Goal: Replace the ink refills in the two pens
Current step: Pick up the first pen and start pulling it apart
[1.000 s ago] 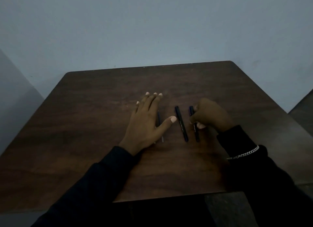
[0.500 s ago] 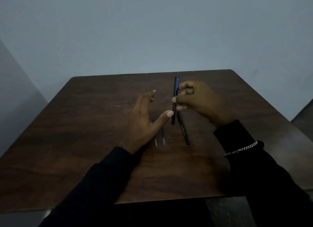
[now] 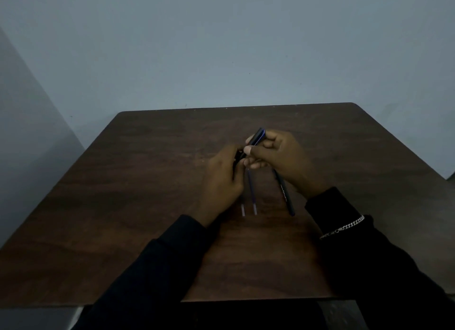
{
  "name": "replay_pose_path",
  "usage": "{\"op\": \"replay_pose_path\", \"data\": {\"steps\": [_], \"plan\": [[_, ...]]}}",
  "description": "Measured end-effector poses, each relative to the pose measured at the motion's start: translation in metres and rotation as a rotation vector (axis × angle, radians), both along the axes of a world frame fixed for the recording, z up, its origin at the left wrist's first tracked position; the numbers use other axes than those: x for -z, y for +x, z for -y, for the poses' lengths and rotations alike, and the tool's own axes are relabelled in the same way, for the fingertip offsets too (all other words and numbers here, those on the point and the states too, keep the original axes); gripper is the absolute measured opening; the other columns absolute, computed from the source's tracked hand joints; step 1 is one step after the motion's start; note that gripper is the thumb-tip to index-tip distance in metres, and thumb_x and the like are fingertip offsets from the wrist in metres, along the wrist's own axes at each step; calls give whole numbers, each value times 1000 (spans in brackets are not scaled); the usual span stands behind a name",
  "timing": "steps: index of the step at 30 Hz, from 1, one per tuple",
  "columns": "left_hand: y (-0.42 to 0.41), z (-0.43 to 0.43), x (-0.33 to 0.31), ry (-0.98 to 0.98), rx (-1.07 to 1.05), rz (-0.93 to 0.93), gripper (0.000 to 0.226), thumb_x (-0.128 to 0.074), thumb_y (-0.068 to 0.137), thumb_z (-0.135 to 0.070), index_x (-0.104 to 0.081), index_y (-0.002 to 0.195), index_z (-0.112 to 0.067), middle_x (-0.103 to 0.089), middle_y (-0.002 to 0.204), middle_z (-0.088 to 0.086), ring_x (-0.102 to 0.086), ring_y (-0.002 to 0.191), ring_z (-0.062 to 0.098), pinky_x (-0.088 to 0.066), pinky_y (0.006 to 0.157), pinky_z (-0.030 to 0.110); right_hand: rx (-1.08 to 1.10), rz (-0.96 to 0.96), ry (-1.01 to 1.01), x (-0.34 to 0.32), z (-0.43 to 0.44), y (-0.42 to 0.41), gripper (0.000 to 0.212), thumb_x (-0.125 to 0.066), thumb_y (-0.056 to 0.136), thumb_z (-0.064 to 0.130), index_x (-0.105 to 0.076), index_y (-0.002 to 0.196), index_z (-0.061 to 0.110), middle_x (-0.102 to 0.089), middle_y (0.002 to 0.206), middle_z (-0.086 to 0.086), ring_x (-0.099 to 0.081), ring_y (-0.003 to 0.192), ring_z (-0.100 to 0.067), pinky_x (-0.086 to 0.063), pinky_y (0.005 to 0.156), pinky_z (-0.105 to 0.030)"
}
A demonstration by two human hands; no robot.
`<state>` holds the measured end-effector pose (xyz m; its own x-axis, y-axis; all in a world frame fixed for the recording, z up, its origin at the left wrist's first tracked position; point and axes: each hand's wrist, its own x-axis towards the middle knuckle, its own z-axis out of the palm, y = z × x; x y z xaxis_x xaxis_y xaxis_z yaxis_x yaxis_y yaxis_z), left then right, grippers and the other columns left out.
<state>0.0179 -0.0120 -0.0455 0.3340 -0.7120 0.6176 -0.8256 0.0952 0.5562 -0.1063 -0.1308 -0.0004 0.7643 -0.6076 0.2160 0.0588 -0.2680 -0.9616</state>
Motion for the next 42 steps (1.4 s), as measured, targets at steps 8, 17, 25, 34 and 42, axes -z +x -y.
{"op": "replay_pose_path", "data": {"steps": [8, 17, 25, 34, 42], "plan": [[-2, 0, 0, -54, -31, 3, 17, -53, 112, -21, -64, 116, -9, -60, 84, -10, -54, 66, 1, -36, 60, 13, -3, 86, -13, 8, -1, 3, 13, -68, 97, 12, -72, 108, 5, -78, 92, -8, -75, 80, -17, -63, 71, -35], [-3, -1, 1, -76, -25, -11, 9, -54, 110, -12, -62, 109, -6, -57, 75, -8, -48, 59, 1, -35, 55, 11, -33, 88, -39, 14, 2, 4, 16, -60, 102, 13, -70, 113, 6, -76, 91, -5, -74, 80, -15, -61, 68, -32], [0, -1, 3, -156, -34, 16, 24, -57, 108, -9, -74, 124, -3, -65, 79, -4, -49, 65, -8, -33, 63, 10, -50, 152, -4, 13, 3, 2, 10, -66, 98, 10, -72, 106, 10, -76, 86, 0, -73, 81, -16, -59, 66, -30], [-4, -2, 3, -139, -31, 44, 35, -56, 110, -16, -66, 143, -12, -59, 83, -19, -54, 65, -10, -34, 65, 5, -71, 224, 52, 12, 4, -3, 10, -68, 95, 7, -72, 104, 9, -75, 88, -6, -72, 83, -23, -57, 65, -30], [-7, 2, 8, -27, -67, 20, 39, -44, 111, -37, -72, 117, -10, -59, 78, -11, -52, 64, -2, -35, 60, 11, -53, 238, 64, 7, 8, -8, 9, -62, 99, 4, -70, 103, 7, -77, 98, -10, -73, 84, -19, -58, 65, -26]]}}
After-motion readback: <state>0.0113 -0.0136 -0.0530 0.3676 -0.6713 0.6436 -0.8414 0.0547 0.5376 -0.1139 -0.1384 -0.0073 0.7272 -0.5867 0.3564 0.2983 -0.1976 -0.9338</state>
